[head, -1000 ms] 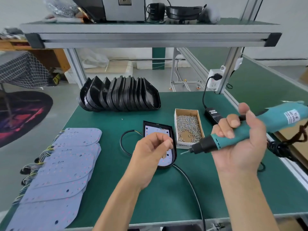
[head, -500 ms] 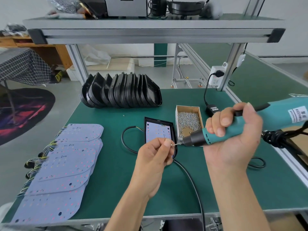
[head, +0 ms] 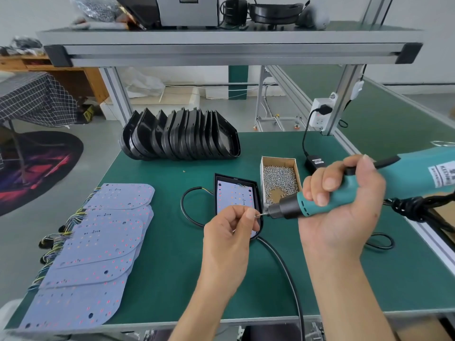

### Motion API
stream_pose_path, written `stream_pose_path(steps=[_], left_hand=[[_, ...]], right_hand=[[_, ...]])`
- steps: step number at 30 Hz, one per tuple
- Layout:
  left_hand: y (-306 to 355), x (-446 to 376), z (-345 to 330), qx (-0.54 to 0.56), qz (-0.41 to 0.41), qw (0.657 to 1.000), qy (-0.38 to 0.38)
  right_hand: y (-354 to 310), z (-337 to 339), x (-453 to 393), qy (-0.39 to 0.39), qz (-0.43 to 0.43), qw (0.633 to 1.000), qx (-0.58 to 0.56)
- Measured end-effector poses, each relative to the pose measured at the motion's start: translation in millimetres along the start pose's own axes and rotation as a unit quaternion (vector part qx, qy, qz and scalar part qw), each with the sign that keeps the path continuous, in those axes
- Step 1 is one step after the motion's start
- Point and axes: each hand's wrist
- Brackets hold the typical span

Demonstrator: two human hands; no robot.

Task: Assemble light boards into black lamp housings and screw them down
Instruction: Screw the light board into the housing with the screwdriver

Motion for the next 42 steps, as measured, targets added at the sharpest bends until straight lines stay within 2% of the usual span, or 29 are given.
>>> stream_pose_path(steps=[6,14,17,20,22,25,29,42], left_hand=[[-3.5,8.3,-0.9,-0.016,-0.029,0.999,0.04],[-17.0,2.8,15.1,-0.078,-0.032,0.996,0.004],[-24.0,-6.5,31.5,-0.108,-0.036,0.99,0.077],[-30.5,-17.6,46.5,-0.204,0.01,0.968,0.144],[-35.6,-23.6,50.6,-0.258,0.046,0.958,0.115],[-43.3,-29.9,47.3,-0.321,0.102,0.941,0.019],[-51.4,-34.6,40.0,-0.322,0.179,0.928,-0.057],[-59.3,-30.4,38.5,-0.28,0.174,0.944,-0.032]], right_hand=[[7.0,0.5,0.2,0.051,-0.021,0.998,-0.03],[21.3,7.1,-7.4,0.075,-0.062,0.994,-0.047],[30.4,9.4,-15.1,0.08,-0.063,0.994,-0.035],[42.1,14.3,-23.9,0.092,-0.051,0.994,-0.01],[52.0,17.6,-29.0,0.096,-0.052,0.994,0.005],[68.6,24.0,-34.0,0.103,-0.071,0.992,0.032],[85.3,31.3,-35.8,0.088,-0.072,0.991,0.064],[100.2,38.3,-37.7,0.067,-0.068,0.99,0.106]])
Point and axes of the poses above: each hand's wrist, its own x-axis away from the middle knuckle, its own z-axis out of the back of the hand, y = z × x, and after that the axes turned 14 degrees about -z, right-handed
